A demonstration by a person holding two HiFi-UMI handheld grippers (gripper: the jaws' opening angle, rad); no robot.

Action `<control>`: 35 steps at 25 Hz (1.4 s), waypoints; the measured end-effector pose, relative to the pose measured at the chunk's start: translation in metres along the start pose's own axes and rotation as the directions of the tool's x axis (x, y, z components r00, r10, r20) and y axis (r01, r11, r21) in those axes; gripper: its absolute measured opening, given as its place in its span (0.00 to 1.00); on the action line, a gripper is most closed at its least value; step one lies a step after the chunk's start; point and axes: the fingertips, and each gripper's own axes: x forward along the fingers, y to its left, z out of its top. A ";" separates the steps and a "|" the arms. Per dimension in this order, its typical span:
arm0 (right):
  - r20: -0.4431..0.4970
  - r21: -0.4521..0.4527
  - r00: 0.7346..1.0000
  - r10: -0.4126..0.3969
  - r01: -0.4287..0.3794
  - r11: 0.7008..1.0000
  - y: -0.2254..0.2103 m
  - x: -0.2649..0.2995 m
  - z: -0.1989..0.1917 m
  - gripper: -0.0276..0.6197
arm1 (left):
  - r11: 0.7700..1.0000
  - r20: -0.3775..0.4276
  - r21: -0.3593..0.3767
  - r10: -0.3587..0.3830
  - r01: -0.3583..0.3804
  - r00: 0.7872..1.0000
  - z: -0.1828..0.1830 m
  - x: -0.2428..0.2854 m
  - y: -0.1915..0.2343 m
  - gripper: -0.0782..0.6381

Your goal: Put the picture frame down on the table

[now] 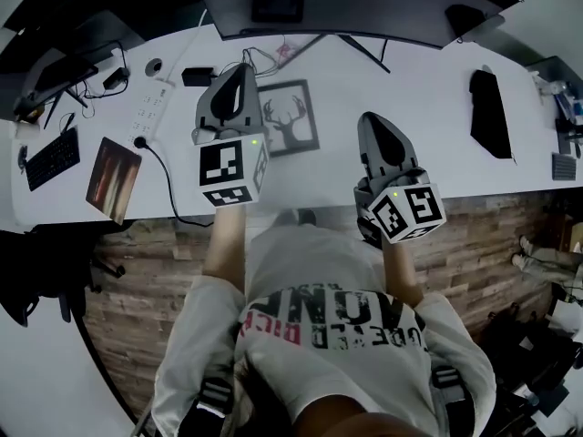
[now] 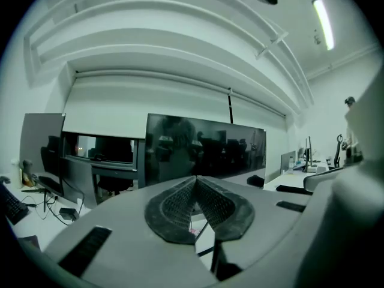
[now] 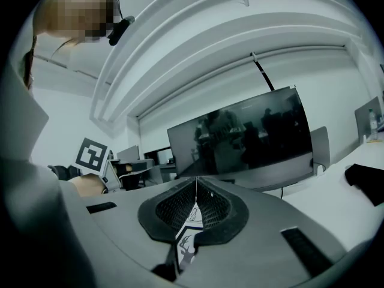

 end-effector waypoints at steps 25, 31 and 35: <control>0.160 -0.055 0.984 0.077 -0.069 0.996 0.017 -0.084 0.063 0.05 | 0.988 0.177 0.059 0.129 -0.141 0.976 0.061 -0.151 -0.036 0.11; 0.165 -0.079 0.983 0.085 -0.073 0.994 0.029 -0.087 0.074 0.05 | 0.989 0.158 0.007 0.145 -0.148 0.977 0.050 -0.168 -0.031 0.11; 0.161 -0.092 0.979 0.122 -0.108 0.990 0.047 -0.083 0.077 0.05 | 0.989 0.137 -0.017 0.146 -0.145 0.980 0.042 -0.176 -0.030 0.11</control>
